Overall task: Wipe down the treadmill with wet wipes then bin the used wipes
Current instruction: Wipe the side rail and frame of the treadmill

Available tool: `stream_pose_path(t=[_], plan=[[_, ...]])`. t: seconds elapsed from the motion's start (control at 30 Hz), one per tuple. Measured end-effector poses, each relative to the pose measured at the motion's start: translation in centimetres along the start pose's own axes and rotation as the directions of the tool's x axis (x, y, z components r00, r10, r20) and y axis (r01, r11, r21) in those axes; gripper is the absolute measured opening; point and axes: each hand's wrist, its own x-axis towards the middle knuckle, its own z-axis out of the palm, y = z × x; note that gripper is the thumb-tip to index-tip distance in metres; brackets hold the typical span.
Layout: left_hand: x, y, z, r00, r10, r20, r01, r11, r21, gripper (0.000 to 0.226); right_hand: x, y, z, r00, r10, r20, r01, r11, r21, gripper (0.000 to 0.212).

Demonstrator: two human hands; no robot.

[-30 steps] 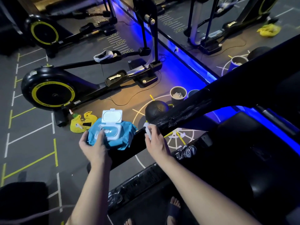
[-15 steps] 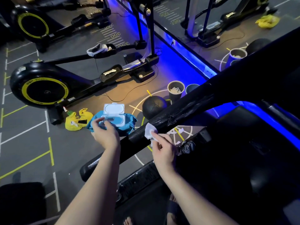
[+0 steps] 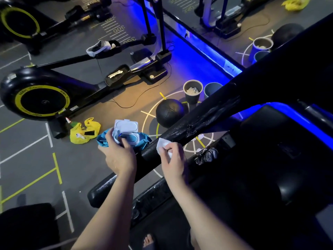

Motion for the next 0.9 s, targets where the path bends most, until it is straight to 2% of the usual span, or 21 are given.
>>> stream_pose_path(t=[0.2,0.3,0.43,0.53,0.67,0.9], plan=[[0.1,0.0,0.0,1.000,0.011,0.004,-0.011,1.000,-0.012,0.044,2.8,1.6,-0.6,0.972,-0.138,-0.191,0.127,0.990,-0.067,0.015],[0.0,0.1,0.0,1.000,0.018,0.018,-0.017,1.000,-0.014,0.045,5.0,2.4,-2.1,0.967,-0.071,-0.243,0.049,0.994,-0.094,0.024],[0.1,0.4,-0.3,0.999,0.011,0.039,-0.010,1.000,-0.015,0.047,4.7,1.3,-2.9,0.949,0.012,-0.314,-0.015,1.000,-0.007,0.009],[0.1,0.4,-0.3,0.999,0.022,0.041,-0.021,1.000,-0.016,0.046,2.8,0.5,-1.9,0.959,-0.019,-0.284,0.038,0.997,0.062,0.009],[0.1,0.4,-0.3,0.999,0.029,0.042,-0.029,1.000,-0.009,0.045,1.7,0.1,-0.7,0.980,-0.110,-0.169,0.104,0.994,-0.039,0.023],[0.0,0.3,-0.2,0.998,0.046,0.044,-0.045,0.999,-0.009,0.044,5.7,1.5,-3.9,0.968,-0.007,-0.251,0.007,1.000,-0.003,0.009]])
